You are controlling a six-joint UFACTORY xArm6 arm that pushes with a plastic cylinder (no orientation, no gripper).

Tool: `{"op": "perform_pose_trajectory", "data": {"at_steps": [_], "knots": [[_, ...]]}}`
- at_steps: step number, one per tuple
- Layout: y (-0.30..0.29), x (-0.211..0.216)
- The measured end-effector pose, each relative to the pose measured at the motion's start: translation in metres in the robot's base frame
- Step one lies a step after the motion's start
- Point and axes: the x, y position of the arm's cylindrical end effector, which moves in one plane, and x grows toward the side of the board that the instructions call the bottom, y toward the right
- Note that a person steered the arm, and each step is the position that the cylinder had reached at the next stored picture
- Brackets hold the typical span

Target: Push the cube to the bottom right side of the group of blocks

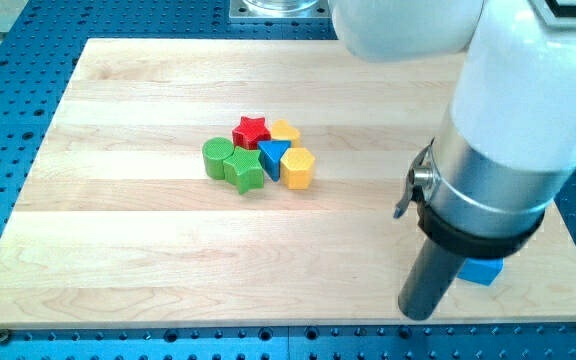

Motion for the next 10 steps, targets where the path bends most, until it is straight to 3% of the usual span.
{"op": "perform_pose_trajectory", "data": {"at_steps": [4,7,8,9,10], "knots": [[0.150,-0.014],[0.051,-0.019],[0.058,-0.017],[0.109,-0.022],[0.042,-0.040]]}}
